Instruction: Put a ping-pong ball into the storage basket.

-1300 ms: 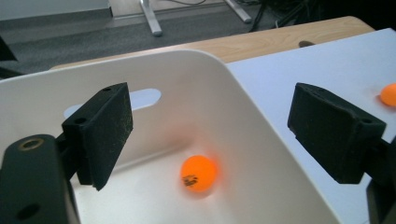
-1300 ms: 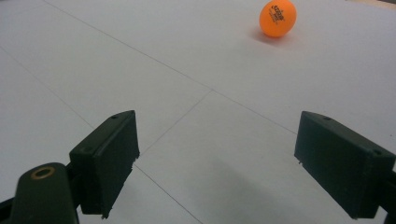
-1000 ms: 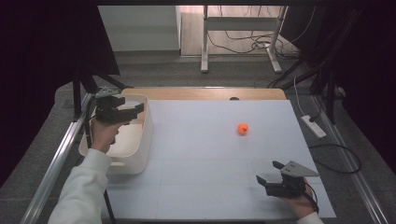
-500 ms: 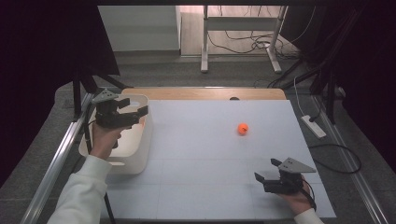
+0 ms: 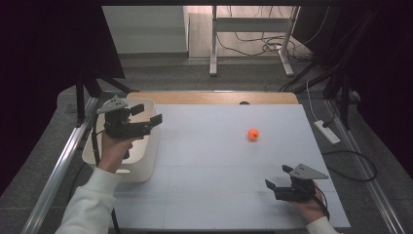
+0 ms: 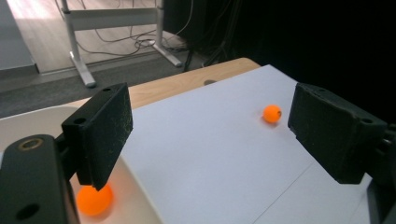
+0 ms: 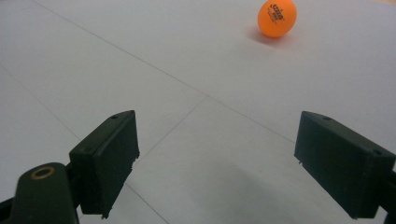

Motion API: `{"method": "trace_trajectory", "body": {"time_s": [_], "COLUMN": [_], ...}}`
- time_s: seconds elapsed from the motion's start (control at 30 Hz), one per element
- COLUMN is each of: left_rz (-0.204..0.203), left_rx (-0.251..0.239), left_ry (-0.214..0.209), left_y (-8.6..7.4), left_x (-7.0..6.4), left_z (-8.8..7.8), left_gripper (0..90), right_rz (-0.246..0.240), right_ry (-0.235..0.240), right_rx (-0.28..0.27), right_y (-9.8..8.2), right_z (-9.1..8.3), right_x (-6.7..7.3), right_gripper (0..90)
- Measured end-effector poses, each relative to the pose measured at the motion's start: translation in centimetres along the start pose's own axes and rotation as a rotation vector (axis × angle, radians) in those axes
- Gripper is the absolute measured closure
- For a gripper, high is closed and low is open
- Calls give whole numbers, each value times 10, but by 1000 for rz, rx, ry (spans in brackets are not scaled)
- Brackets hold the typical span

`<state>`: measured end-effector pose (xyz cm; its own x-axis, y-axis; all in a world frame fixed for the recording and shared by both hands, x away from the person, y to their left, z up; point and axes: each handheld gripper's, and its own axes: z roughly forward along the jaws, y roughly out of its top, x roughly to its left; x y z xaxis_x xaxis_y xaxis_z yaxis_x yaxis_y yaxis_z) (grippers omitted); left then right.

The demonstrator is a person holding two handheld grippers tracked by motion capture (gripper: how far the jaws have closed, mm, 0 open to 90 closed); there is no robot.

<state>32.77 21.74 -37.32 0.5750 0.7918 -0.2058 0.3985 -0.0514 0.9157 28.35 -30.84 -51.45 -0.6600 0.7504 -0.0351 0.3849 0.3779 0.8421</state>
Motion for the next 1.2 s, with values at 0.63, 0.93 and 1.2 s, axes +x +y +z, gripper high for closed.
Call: {"method": "trace_trajectory", "body": {"time_s": [0.63, 0.93, 1.2], "left_rz": [58, 56, 63], "left_rx": [54, 64, 84], "left_ry": [-86, -104, -119], "left_y": [3, 5, 5], "left_x": [-35, -41, -48], "left_z": [37, 49, 64], "left_gripper": [149, 150, 149], "right_rz": [-7, -2, -7], "right_ry": [-7, -14, -14], "right_rx": [-3, -7, -5], "right_y": [-4, -6, -6], "right_z": [-6, -9, -9], "right_x": [2, 1, 1], "right_gripper": [131, 131, 131]}}
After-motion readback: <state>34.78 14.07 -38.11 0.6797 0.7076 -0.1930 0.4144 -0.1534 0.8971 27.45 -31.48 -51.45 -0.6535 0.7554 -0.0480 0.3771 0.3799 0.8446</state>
